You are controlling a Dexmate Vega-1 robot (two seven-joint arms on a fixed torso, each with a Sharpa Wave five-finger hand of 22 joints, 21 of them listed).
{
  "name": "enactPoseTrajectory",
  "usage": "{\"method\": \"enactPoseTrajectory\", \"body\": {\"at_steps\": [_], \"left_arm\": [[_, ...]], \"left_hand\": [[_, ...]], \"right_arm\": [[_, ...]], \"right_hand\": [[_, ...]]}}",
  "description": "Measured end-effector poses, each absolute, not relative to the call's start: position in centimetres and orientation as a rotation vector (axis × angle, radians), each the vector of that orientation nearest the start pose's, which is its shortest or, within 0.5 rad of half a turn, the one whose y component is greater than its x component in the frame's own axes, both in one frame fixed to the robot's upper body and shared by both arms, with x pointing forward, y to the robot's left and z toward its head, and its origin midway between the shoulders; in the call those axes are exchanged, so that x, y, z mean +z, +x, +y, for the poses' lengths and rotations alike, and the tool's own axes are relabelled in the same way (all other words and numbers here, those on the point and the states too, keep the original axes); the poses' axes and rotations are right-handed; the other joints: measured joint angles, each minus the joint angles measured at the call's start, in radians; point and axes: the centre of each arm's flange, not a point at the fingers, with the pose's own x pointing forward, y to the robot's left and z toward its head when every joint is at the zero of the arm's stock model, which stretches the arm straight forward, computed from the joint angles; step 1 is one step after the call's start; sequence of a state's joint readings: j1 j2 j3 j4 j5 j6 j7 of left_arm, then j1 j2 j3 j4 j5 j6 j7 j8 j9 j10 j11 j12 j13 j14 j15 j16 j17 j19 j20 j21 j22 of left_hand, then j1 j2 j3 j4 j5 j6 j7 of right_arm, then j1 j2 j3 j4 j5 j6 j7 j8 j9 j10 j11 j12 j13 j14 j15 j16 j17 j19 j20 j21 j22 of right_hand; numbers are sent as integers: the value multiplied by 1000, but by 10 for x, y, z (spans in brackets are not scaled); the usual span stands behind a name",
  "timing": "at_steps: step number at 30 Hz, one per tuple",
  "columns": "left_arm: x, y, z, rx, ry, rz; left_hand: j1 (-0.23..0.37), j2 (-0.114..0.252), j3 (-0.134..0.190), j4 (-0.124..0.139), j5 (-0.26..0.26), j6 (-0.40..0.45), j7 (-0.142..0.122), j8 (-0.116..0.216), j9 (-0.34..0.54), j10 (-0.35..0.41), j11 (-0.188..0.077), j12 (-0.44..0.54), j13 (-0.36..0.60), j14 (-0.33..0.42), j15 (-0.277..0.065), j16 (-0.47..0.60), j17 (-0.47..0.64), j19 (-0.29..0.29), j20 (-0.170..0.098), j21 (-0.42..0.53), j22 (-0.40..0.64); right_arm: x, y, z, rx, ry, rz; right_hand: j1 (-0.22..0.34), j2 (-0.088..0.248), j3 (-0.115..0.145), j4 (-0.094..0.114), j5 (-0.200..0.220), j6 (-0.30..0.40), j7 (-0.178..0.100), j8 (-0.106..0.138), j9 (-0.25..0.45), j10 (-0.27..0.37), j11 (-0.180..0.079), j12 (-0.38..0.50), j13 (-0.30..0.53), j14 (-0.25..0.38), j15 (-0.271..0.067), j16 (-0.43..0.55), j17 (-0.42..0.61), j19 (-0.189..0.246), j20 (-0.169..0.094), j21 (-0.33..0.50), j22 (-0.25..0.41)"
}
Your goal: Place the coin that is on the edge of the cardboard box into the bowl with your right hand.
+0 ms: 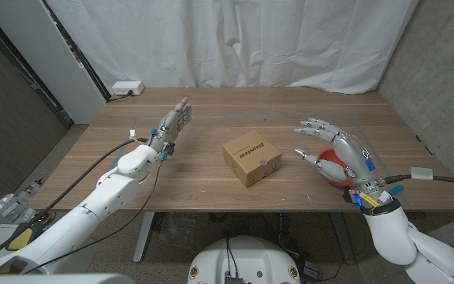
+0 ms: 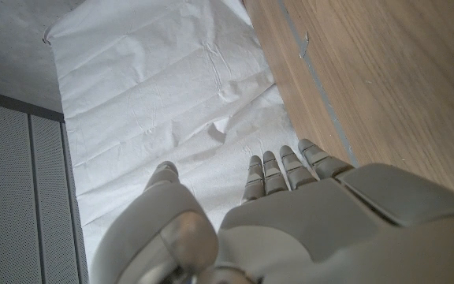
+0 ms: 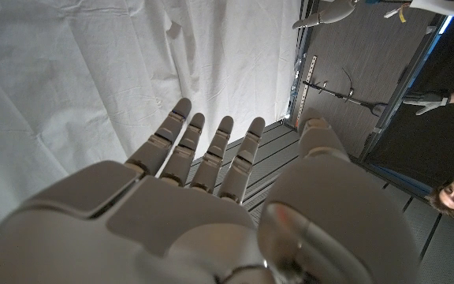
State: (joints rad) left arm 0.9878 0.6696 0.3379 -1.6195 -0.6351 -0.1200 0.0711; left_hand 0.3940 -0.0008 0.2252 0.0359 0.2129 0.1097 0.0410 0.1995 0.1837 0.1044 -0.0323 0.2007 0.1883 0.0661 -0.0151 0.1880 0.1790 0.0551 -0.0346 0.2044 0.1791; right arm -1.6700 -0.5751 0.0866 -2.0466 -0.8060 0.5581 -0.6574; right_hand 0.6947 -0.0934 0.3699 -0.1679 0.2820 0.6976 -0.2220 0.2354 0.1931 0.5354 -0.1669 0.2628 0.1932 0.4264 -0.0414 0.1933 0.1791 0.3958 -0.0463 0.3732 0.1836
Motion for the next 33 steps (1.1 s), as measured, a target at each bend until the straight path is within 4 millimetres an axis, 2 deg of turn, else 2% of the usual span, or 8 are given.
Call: {"method": "enactPoseTrajectory", "body": {"at_steps": [18, 26, 28, 31, 33], "left_arm": [[-22, 607, 289, -210, 55, -561], [-22, 607, 293, -203, 48, -562], [-22, 607, 294, -202, 47, -562], [-21, 607, 295, -200, 45, -563], [-22, 607, 297, -195, 43, -563]], "left_hand": [[5, 5, 0, 0, 0, 0, 0, 0, 0, 0, 0, 0, 0, 0, 0, 0, 0, 0, 0, 0, 0], [5, 5, 0, 0, 0, 0, 0, 0, 0, 0, 0, 0, 0, 0, 0, 0, 0, 0, 0, 0, 0], [5, 5, 0, 0, 0, 0, 0, 0, 0, 0, 0, 0, 0, 0, 0, 0, 0, 0, 0, 0, 0], [5, 5, 0, 0, 0, 0, 0, 0, 0, 0, 0, 0, 0, 0, 0, 0, 0, 0, 0, 0, 0], [5, 5, 0, 0, -6, 0, 0, 0, 0, 0, 0, 0, 0, 0, 0, 0, 0, 1, 0, 0, 0]], "right_arm": [[-99, 380, -254, -256, -1156, -1316], [-100, 382, -248, -269, -1233, -1326], [-100, 383, -248, -272, -1246, -1327], [-99, 385, -247, -268, -1274, -1334], [-100, 386, -246, -263, -1286, -1338]], "right_hand": [[82, 5, 14, -6, 26, 28, 0, 0, 5, -21, -21, -5, 5, 0, -7, -5, 0, 0, 0, -12, 1], [93, 5, 14, -6, 32, 29, 0, 0, 5, -32, -31, -5, 5, -5, -3, -5, 0, 0, 0, -12, 0], [106, 4, 20, -6, 35, 29, 0, -7, 5, -32, -31, -9, 4, -5, -3, -5, 2, 0, 0, -18, 0], [120, 16, 25, -4, 40, 28, 0, -7, 5, -39, -39, -12, 2, -15, -4, -6, 5, 0, 0, -19, 0], [125, 11, 27, -2, 41, 29, 0, -7, 5, -47, -41, -17, 2, -20, -2, -9, 5, -4, 4, -22, 0]]}}
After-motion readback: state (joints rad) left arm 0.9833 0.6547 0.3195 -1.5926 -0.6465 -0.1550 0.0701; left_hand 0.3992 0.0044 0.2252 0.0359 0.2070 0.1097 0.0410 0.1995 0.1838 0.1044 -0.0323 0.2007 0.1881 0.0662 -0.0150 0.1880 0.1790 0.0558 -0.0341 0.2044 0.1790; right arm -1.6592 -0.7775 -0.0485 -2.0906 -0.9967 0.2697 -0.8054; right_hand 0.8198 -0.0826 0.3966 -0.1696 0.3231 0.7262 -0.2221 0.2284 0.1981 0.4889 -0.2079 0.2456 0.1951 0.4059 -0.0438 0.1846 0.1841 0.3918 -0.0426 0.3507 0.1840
